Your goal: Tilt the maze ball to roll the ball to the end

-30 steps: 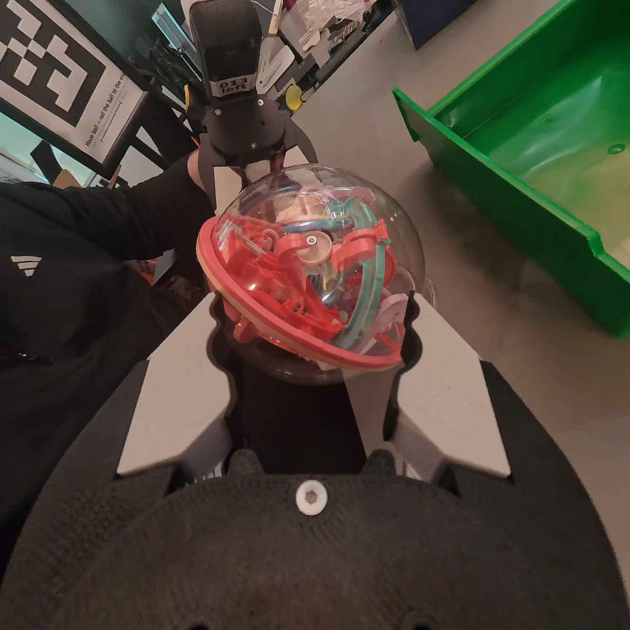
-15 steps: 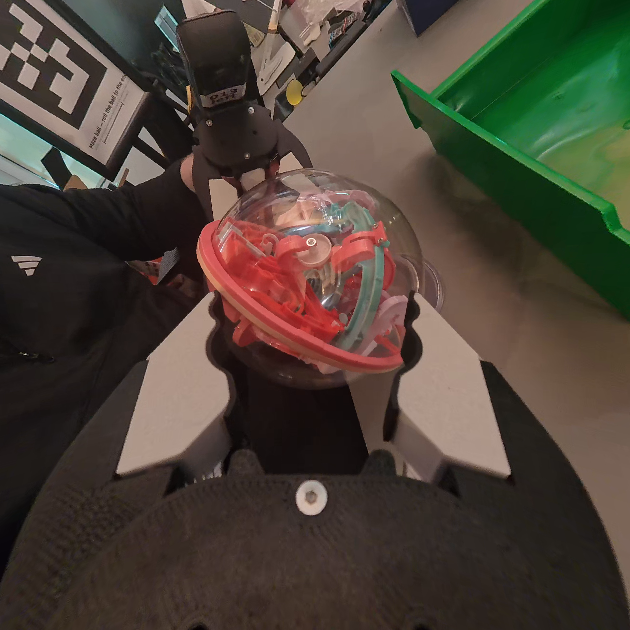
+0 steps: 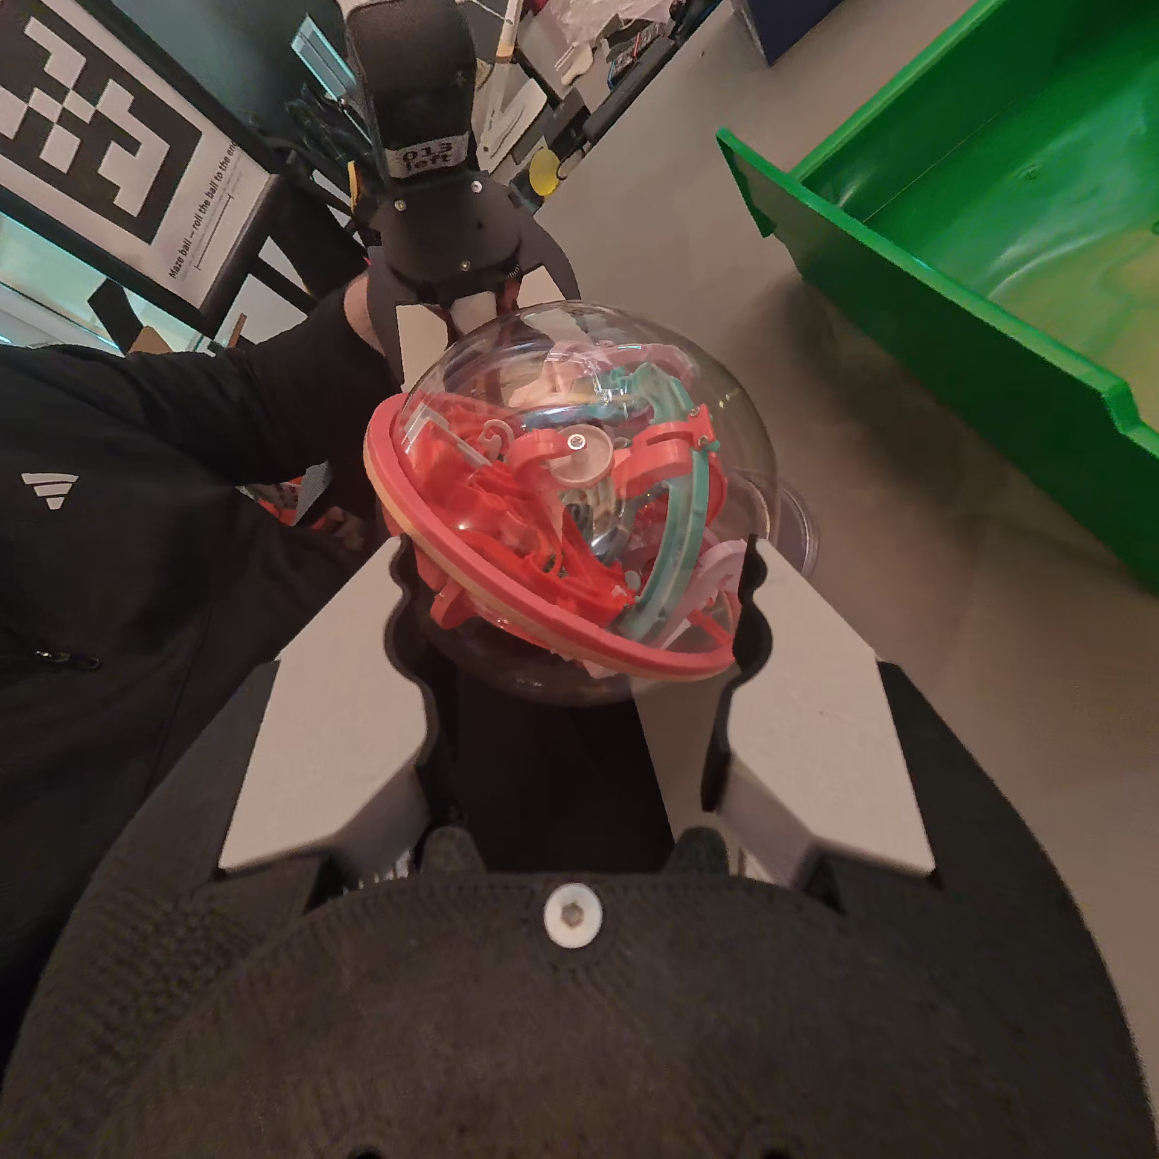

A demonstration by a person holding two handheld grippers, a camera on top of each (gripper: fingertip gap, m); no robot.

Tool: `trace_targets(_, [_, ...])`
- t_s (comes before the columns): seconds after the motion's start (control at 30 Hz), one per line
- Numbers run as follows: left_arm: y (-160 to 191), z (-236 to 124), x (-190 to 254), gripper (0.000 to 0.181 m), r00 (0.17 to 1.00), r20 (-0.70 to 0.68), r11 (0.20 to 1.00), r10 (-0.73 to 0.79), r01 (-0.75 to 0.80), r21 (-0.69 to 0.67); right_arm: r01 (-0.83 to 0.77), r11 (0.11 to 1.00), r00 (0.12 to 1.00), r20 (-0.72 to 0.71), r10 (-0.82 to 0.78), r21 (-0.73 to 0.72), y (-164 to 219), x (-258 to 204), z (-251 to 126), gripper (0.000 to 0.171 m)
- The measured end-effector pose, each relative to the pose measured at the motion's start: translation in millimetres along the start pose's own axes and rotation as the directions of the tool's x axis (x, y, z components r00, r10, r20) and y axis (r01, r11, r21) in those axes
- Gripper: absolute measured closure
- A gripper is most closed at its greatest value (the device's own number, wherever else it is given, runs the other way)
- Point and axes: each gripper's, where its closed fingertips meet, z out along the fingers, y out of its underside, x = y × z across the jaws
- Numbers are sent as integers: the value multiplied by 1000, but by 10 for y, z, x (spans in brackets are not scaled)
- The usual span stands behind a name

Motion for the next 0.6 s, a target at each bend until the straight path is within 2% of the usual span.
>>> trace_targets(0.23, [1, -13, -13, 106, 997, -61, 999, -48, 49, 16, -20, 1000, 1000, 5, 20, 9, -4, 36, -20, 75])
trace_targets(0.37, [14, -39, -17, 116, 998, -60, 999, -34, 34, 14, -10, 1000, 1000, 6, 10, 9, -4, 36, -33, 76])
trace_targets(0.6, [17, -106, -46, 137, 999, -21, 999, 25, -24, 38, 33, 999, 999, -4, -33, 37, -20, 35, -118, 96])
